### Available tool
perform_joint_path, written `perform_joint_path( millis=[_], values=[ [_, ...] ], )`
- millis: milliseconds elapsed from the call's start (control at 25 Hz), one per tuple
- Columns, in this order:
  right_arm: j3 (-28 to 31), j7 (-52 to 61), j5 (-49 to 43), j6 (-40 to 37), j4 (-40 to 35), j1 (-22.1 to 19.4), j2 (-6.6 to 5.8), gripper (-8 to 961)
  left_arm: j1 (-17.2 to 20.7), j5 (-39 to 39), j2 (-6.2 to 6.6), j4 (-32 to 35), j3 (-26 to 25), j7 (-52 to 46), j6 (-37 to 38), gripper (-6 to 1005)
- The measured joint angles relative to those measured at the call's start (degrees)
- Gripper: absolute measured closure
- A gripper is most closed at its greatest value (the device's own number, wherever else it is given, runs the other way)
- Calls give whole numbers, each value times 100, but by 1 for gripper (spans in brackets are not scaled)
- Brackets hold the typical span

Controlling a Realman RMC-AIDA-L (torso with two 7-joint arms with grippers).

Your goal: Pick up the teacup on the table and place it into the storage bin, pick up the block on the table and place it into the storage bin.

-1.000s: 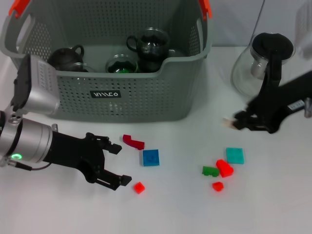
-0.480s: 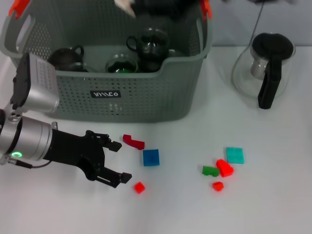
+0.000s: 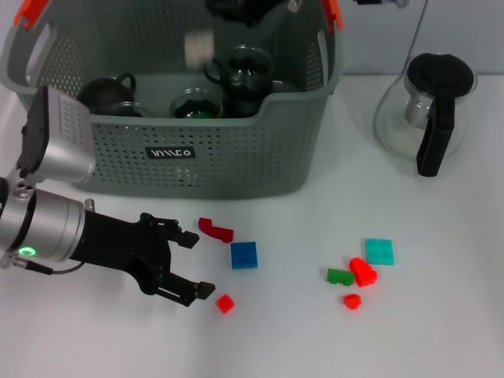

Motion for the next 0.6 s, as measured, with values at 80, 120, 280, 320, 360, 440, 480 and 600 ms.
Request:
perform_joint_path(
  millis=[80, 120, 280, 320, 360, 440, 480, 600],
  values=[
    [12, -9, -9, -43, -109, -72, 5, 730, 0, -5, 10, 0, -1, -1, 9, 115],
    [30, -46, 75, -126, -247, -166, 6, 707, -2, -4, 16, 0, -2, -2, 12, 115],
    [72, -246, 948, -953, -1215, -884, -22, 616, -15, -7, 24, 0, -2, 7, 24, 116],
    [83, -271, 1186, -1273, -1471, -1087, -47, 593, -16, -16, 25, 0, 3, 13, 29, 116],
    [105, -274, 1398, -1602, -1737, -1329, -81, 570, -17, -17, 25, 0, 8, 18, 28, 116],
    [201, -195, 1696, -2357, -2247, -1773, -153, 505, -17, -14, 25, 0, 28, 24, 26, 117],
    [257, -157, 1742, -2680, -2444, -1959, -177, 463, -17, -11, 25, 1, 29, 24, 26, 117],
    [441, -106, 1675, -3824, -2975, -2530, -276, 337, -17, -4, 15, 2, 40, 26, 26, 117]
  ],
)
